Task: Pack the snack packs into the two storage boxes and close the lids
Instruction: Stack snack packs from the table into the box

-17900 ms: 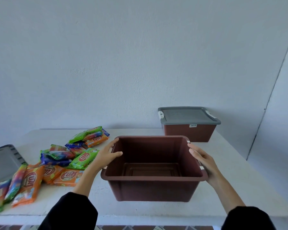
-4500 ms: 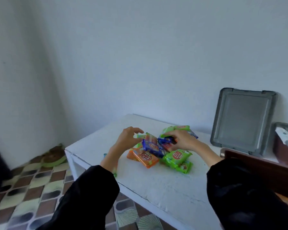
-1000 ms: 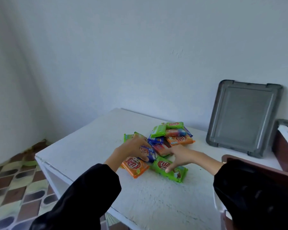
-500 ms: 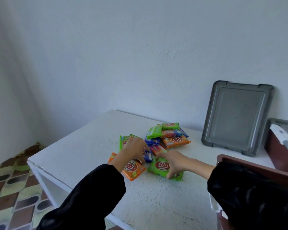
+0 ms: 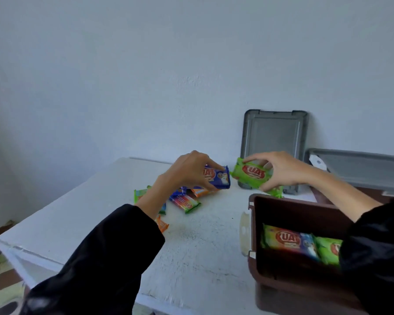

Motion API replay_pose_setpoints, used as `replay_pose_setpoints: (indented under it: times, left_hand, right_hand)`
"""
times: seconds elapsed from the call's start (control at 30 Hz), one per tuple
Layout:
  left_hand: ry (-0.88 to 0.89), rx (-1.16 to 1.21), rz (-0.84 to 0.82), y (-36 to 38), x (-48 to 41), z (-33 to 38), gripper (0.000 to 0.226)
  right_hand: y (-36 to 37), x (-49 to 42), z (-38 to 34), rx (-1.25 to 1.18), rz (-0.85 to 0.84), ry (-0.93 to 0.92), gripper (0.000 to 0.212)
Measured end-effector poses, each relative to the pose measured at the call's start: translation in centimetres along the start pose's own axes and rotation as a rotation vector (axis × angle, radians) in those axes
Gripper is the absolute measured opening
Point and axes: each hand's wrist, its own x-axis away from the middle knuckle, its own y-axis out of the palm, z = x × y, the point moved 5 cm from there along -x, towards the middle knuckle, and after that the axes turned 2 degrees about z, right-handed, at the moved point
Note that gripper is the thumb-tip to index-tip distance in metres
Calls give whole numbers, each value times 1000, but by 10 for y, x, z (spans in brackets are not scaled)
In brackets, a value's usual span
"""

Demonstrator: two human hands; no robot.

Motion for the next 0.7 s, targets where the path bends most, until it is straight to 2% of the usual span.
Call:
replay_pose_setpoints:
  times: [0.17,0.33,0.57,0.7]
  left_hand:
    - [202,3,-57,19,-20,86,59]
    - [314,18,-161,61,-34,145,60]
    - [398,43,-254,113,-34,184,60]
    - [380,28,-315,132,-33,184,60]
  right_hand:
    - [-17,60,56,-30,-17,127,76]
    - [-13,110,104,-54,-49,236,77]
    - [13,146,142,-17,-132,306,79]
    - [31,147,148,91,-152,259,78]
